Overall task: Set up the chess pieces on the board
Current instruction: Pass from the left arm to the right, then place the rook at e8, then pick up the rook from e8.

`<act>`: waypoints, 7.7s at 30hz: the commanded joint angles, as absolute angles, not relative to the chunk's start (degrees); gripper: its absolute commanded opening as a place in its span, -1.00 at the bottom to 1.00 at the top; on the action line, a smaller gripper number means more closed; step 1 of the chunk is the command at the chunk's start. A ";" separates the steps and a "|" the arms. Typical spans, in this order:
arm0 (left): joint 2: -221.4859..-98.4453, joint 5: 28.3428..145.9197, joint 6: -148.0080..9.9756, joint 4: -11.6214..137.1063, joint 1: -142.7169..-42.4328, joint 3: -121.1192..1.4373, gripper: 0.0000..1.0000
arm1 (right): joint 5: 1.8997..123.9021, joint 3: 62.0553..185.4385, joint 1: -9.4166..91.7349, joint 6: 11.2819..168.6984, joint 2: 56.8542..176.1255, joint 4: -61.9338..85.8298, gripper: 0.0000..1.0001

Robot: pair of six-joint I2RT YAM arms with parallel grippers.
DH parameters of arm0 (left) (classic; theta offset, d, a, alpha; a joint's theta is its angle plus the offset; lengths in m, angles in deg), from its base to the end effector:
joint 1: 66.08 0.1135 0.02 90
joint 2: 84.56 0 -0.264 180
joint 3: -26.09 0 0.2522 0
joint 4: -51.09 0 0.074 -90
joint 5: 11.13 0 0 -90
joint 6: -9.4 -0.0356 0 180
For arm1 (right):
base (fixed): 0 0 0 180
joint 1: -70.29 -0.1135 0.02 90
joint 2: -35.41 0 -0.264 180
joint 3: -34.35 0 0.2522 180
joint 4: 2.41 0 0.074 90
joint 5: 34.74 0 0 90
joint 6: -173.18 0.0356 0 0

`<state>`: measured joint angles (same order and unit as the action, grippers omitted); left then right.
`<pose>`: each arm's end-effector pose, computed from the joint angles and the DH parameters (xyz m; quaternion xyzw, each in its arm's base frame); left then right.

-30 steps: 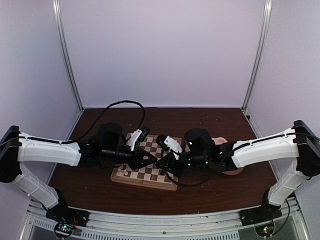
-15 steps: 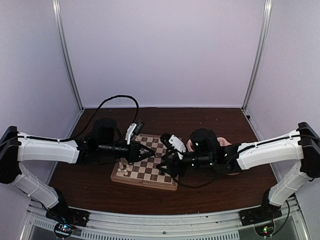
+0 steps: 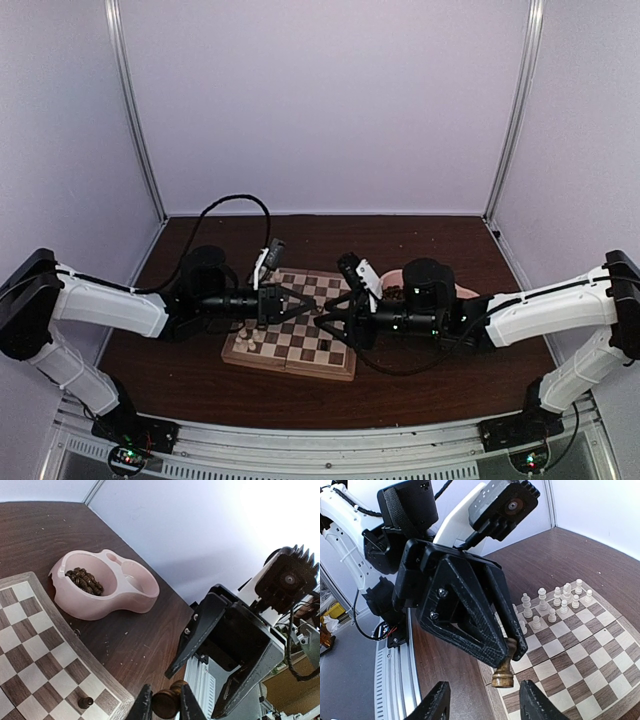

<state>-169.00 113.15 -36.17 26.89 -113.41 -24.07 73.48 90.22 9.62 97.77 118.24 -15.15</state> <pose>0.1917 -0.2376 0.2161 0.2078 0.7274 -0.5978 0.2651 0.1453 0.2813 0.2346 -0.3945 0.6790 0.4692 0.4040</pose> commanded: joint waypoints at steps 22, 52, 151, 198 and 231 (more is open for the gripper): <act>-170.21 117.09 -32.10 17.03 -113.22 -23.68 -0.79 | 71.37 89.42 9.38 99.96 116.09 -17.76 -0.38; -170.02 116.36 -34.54 17.41 -113.18 -22.94 -0.14 | 61.40 92.81 10.10 100.85 115.80 -7.87 -0.93; -140.12 74.20 -67.76 52.69 -113.27 -15.54 0.53 | 54.40 101.28 14.83 86.65 125.79 13.97 -0.03; -140.15 70.04 -66.95 56.99 -113.27 -18.96 0.58 | 59.05 110.58 16.93 88.54 137.66 19.19 -0.48; -140.71 70.21 -66.59 56.94 -113.27 -18.86 0.58 | 56.45 113.04 18.47 89.11 137.82 21.36 -0.78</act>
<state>-140.17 70.01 -67.36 58.91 -113.41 -17.28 58.70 110.72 16.94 88.13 138.13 20.81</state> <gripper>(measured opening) 0.789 0.126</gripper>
